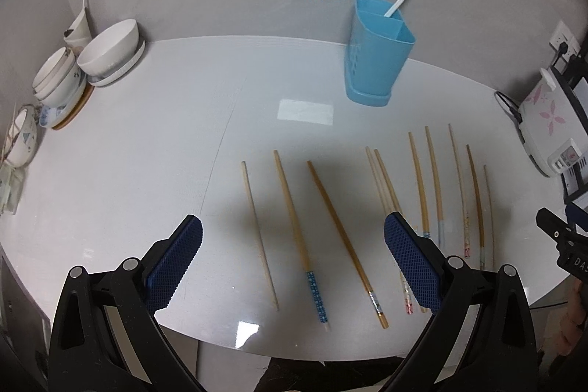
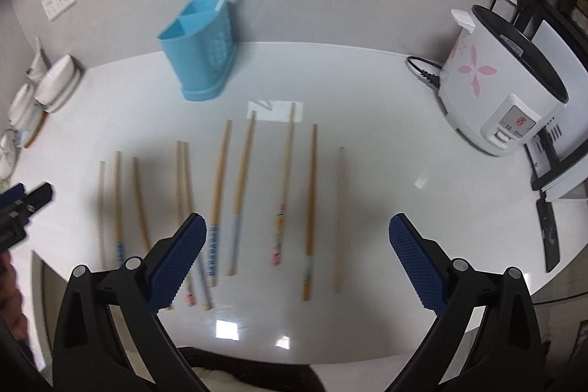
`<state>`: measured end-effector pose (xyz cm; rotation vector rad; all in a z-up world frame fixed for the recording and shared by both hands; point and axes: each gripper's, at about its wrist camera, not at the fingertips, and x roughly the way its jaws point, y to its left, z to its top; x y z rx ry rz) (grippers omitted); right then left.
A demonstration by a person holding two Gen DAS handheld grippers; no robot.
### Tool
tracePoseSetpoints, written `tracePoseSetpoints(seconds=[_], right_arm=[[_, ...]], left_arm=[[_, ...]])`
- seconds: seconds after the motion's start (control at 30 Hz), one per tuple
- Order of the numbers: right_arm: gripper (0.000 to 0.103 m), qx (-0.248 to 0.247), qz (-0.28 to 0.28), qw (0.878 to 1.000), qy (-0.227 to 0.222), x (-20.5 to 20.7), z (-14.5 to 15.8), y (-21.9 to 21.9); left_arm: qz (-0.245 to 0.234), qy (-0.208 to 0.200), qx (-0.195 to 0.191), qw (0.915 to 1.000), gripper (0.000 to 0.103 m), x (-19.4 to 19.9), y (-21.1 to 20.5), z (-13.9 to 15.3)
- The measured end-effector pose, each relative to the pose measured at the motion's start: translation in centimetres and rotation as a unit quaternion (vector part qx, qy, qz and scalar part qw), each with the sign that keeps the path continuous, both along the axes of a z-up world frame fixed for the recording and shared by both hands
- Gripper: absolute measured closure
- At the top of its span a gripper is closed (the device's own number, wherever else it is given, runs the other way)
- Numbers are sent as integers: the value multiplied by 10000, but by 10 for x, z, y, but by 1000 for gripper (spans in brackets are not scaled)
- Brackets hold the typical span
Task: Organize utensils
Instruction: 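Close the left tool on a plain chopstick while the right tool grasps another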
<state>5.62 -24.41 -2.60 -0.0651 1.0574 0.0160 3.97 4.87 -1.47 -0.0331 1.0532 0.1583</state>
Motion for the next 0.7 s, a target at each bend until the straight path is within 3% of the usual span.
tracePoseSetpoints(seconds=[0.4, 0.7], right_arm=[[35, -148, -221, 9941, 1054, 47, -86, -32], [48, -209, -303, 9879, 1505, 57, -116, -43]], left_arm=[[514, 840, -262, 9948, 11, 28, 42, -89], [846, 1353, -368, 9865, 14, 29, 56, -136]])
